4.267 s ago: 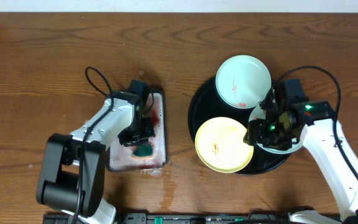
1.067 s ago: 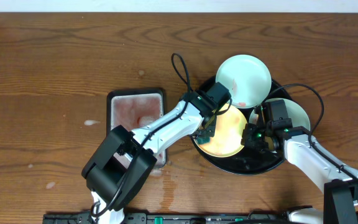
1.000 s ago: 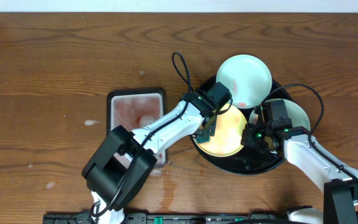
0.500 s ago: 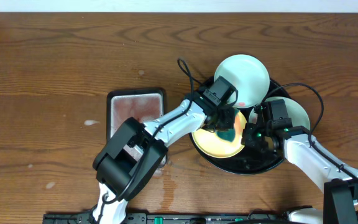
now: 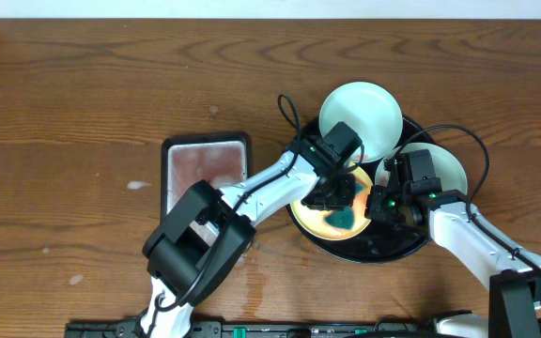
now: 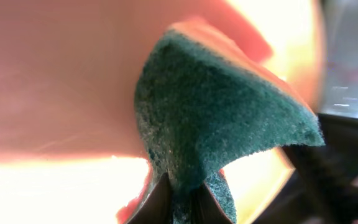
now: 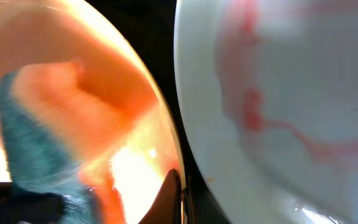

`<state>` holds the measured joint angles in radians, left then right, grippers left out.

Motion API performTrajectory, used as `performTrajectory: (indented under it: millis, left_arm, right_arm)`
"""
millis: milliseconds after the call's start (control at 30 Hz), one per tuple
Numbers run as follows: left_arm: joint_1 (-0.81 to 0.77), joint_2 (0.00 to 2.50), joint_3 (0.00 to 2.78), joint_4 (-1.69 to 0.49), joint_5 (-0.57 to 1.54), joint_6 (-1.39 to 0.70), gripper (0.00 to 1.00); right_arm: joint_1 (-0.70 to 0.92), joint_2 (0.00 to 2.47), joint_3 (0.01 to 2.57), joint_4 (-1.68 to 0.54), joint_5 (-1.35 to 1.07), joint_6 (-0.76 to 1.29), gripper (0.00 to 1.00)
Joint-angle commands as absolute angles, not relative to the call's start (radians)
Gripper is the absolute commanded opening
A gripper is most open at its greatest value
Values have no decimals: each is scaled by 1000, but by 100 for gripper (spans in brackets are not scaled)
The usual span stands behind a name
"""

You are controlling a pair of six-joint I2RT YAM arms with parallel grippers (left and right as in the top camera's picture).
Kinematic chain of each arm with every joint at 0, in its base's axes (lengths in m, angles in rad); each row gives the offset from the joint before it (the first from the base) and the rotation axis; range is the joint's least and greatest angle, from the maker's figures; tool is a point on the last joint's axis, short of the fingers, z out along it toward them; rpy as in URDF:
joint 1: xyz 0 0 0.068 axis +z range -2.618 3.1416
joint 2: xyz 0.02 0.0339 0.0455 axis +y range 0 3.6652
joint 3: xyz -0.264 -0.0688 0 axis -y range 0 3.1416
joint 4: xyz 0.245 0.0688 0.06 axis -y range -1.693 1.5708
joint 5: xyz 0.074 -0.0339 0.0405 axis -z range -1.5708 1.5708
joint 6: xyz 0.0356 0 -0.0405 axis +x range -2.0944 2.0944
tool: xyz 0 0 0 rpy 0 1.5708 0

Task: Clean dirty plates on tray and stack at the side
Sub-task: 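Scrub the yellow plate with the sponge while the right gripper holds it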

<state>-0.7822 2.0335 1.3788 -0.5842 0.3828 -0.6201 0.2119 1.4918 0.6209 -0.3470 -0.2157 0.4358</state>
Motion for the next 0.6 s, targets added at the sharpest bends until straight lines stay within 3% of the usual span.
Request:
performTrajectory:
  millis: [0, 200, 433, 467, 533, 567]
  left_arm:
    - [-728, 2058, 1357, -735, -4, -631, 8]
    - [-722, 2040, 1450, -895, -297, -630, 7]
    - [-748, 1998, 1575, -987, -227, -626, 8]
    - [-748, 1980, 1579, -987, -199, -626, 7]
    - [-741, 1932, 1579, -988, -154, -626, 7]
    - [-736, 1908, 1579, -995, -133, -626, 7]
  right_arm:
    - [218, 1517, 613, -359, -209, 410, 1]
    - [217, 1517, 613, -359, -209, 410, 1]
    - [217, 1517, 613, -359, -208, 403, 1]
    - [217, 1517, 613, -359, -208, 403, 4]
    - [217, 1517, 613, -355, -209, 403, 27]
    - [217, 1517, 613, -352, -209, 403, 33]
